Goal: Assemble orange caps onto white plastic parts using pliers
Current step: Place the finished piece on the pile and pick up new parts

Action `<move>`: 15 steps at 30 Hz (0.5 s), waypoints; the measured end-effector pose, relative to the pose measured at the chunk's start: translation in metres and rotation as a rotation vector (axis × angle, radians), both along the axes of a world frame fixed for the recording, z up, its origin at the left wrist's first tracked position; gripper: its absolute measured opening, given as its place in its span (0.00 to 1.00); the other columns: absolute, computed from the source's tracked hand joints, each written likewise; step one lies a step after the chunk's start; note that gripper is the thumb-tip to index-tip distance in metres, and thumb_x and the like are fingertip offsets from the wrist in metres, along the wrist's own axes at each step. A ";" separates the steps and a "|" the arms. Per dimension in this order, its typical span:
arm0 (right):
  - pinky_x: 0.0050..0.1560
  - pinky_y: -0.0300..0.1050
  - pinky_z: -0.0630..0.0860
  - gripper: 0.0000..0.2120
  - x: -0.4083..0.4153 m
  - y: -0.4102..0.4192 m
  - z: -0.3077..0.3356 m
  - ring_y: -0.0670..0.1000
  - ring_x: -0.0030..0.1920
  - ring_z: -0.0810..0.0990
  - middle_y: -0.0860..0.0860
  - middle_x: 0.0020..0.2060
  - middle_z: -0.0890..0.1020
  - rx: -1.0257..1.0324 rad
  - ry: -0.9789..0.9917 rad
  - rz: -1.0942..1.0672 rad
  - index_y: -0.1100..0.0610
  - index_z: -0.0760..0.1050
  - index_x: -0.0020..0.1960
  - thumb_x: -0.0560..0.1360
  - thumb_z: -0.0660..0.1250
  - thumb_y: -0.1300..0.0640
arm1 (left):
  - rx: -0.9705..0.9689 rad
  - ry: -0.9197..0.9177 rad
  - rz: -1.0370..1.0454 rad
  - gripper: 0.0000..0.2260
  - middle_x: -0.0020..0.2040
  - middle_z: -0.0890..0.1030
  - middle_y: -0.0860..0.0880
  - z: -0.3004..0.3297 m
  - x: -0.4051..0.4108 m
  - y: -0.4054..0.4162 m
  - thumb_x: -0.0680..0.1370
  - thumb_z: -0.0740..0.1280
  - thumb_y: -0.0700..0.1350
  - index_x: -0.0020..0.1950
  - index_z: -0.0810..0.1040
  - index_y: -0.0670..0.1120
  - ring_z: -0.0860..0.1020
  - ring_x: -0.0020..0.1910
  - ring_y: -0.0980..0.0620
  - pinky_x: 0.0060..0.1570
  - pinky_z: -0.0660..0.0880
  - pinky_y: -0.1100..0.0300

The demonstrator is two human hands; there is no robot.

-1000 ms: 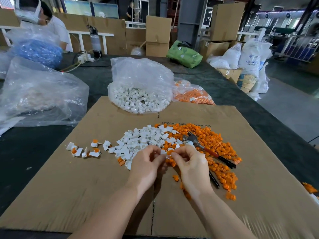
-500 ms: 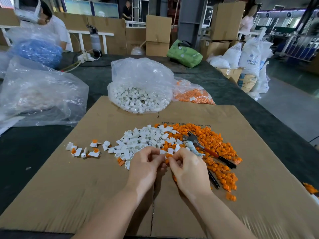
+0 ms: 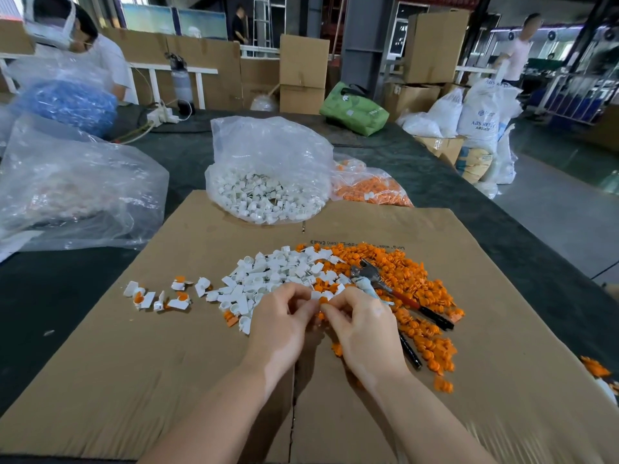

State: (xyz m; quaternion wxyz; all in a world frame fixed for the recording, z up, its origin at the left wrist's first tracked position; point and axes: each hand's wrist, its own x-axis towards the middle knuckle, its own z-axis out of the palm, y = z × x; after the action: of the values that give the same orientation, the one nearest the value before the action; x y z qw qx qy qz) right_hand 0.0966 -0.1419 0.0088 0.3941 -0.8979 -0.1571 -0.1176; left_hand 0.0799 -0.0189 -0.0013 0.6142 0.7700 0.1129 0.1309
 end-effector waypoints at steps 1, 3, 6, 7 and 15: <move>0.35 0.32 0.70 0.05 0.000 0.000 0.001 0.41 0.36 0.77 0.45 0.31 0.79 0.022 0.025 0.019 0.55 0.79 0.40 0.74 0.70 0.56 | -0.048 0.009 -0.013 0.04 0.32 0.80 0.47 0.000 0.000 0.001 0.76 0.68 0.39 0.42 0.78 0.46 0.80 0.32 0.51 0.40 0.78 0.57; 0.36 0.29 0.71 0.04 0.000 -0.002 0.003 0.38 0.37 0.77 0.44 0.31 0.80 0.048 0.069 0.063 0.53 0.78 0.40 0.74 0.70 0.57 | -0.122 0.021 -0.034 0.04 0.30 0.79 0.45 -0.003 0.000 0.002 0.76 0.67 0.38 0.42 0.78 0.43 0.79 0.31 0.49 0.41 0.79 0.48; 0.37 0.28 0.71 0.02 0.001 -0.003 0.004 0.36 0.38 0.77 0.43 0.32 0.80 0.034 0.092 0.097 0.52 0.79 0.42 0.74 0.70 0.58 | -0.240 0.029 -0.040 0.03 0.32 0.79 0.40 -0.005 0.000 0.003 0.75 0.69 0.39 0.41 0.79 0.44 0.79 0.33 0.45 0.42 0.79 0.43; 0.38 0.28 0.71 0.02 0.001 -0.004 0.004 0.37 0.38 0.77 0.43 0.33 0.80 0.024 0.090 0.102 0.53 0.79 0.43 0.74 0.70 0.58 | -0.254 0.032 -0.042 0.03 0.33 0.79 0.39 -0.006 -0.001 0.003 0.74 0.70 0.39 0.41 0.79 0.44 0.79 0.33 0.44 0.42 0.78 0.44; 0.38 0.30 0.71 0.08 0.001 -0.008 0.011 0.41 0.37 0.76 0.46 0.35 0.80 0.087 0.110 0.138 0.50 0.77 0.45 0.72 0.71 0.61 | -0.367 0.054 -0.078 0.02 0.31 0.79 0.42 0.000 0.000 0.009 0.74 0.70 0.36 0.44 0.78 0.37 0.78 0.30 0.48 0.44 0.78 0.39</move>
State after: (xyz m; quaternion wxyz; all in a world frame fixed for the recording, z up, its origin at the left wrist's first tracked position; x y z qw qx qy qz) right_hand 0.0974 -0.1500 0.0201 0.4478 -0.8721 -0.1915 -0.0475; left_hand 0.0804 -0.0094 -0.0015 0.7457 0.6521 0.1212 0.0637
